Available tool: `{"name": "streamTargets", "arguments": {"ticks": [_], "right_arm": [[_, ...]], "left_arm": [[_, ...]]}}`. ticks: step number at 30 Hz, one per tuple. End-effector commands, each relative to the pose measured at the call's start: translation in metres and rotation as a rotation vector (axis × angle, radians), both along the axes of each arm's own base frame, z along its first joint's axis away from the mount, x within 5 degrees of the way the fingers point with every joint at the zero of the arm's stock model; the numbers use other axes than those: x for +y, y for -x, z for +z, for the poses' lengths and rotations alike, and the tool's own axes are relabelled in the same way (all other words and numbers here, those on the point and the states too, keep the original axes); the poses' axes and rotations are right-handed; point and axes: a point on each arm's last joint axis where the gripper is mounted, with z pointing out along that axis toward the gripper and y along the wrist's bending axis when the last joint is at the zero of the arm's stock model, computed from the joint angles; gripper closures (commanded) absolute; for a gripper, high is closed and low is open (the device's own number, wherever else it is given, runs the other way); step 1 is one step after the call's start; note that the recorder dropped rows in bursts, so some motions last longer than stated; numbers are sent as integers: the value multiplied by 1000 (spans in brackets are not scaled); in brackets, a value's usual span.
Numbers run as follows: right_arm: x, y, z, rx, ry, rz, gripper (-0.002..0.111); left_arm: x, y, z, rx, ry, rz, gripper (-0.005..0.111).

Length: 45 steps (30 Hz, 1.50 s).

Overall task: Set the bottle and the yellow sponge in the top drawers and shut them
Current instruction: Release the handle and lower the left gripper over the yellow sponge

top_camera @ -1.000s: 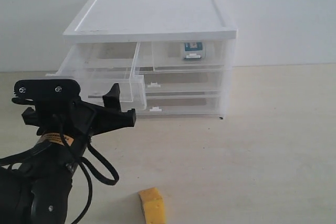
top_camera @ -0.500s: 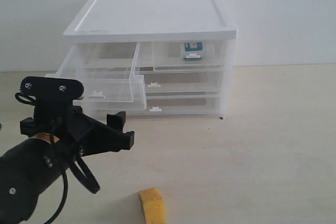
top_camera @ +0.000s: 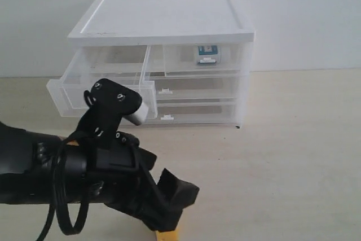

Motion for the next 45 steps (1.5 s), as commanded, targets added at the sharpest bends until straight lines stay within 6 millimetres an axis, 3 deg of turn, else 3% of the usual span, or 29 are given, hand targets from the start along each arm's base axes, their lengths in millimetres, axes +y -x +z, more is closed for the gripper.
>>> {"name": "streamTargets", "arguments": {"ticks": [1, 4, 9, 14, 17, 20, 26, 31, 45], "right_arm": [[0, 0, 0, -9, 0, 0, 108], [0, 0, 0, -9, 0, 0, 108], [0, 0, 0, -9, 0, 0, 108], [0, 0, 0, -9, 0, 0, 108], [0, 0, 0, -9, 0, 0, 108], [0, 0, 0, -9, 0, 0, 108], [0, 0, 0, -9, 0, 0, 108], [0, 0, 0, -9, 0, 0, 108], [0, 0, 0, -9, 0, 0, 108]], "left_arm": [[-12, 3, -4, 117, -49, -97, 31], [-16, 0, -16, 242, -165, -86, 31], [-6, -20, -26, 268, -369, 159, 31], [-11, -28, -41, 329, -310, 343, 32], [-27, -24, -49, 324, -247, 331, 45], [-38, -18, -54, 306, -226, 286, 38], [-32, -21, -67, 297, -351, 317, 20], [-36, -32, -71, 286, -312, 445, 20], [-52, -48, -87, 317, -373, 517, 20]]}}
